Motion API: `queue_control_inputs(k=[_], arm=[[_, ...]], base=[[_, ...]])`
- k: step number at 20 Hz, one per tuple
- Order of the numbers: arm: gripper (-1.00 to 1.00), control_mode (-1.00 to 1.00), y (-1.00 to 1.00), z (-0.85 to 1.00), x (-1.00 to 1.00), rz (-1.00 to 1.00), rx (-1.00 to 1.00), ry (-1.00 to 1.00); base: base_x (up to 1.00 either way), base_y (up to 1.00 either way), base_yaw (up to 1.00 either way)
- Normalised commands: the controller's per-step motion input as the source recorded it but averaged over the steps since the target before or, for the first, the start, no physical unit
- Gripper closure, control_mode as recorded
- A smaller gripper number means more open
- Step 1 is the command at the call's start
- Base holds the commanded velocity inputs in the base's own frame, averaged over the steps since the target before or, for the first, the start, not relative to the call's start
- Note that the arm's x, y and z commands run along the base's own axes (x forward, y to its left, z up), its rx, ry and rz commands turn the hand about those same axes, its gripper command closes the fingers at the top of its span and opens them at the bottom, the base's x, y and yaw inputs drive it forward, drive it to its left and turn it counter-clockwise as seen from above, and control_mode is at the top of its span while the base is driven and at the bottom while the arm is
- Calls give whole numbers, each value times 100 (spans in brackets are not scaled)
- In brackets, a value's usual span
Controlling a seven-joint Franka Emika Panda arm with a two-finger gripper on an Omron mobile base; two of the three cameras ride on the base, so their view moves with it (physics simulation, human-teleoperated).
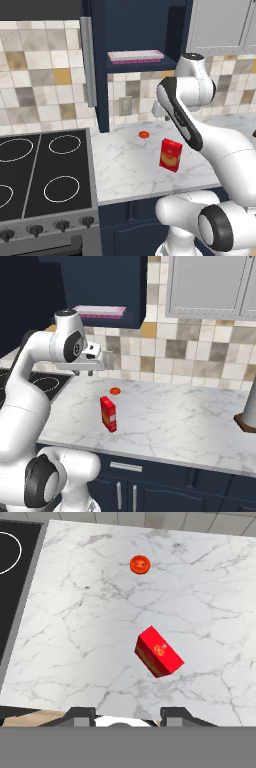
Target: Pick the boxed food and boxed food from the counter and place them in the cabinets closest to them.
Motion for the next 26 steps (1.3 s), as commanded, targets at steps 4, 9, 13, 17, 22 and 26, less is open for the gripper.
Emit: queue_control_inputs(k=[4, 9, 13, 17, 22, 26], arm=[[-100, -100, -4, -3, 0, 0, 0, 2], [-100, -100, -5, -3, 0, -1, 1, 4], [-100, -100, 0, -4, 0, 0, 0, 1], [-100, -100, 0, -15, 0, 0, -2, 3], [-100, -100, -5, -30, 0, 1, -6, 5], [-100, -100, -18, -36, -3, 4, -7, 4]], base=[[0, 0, 0], [0, 0, 0], [0, 0, 0], [0, 0, 0], [0, 0, 0], [0, 0, 0]])
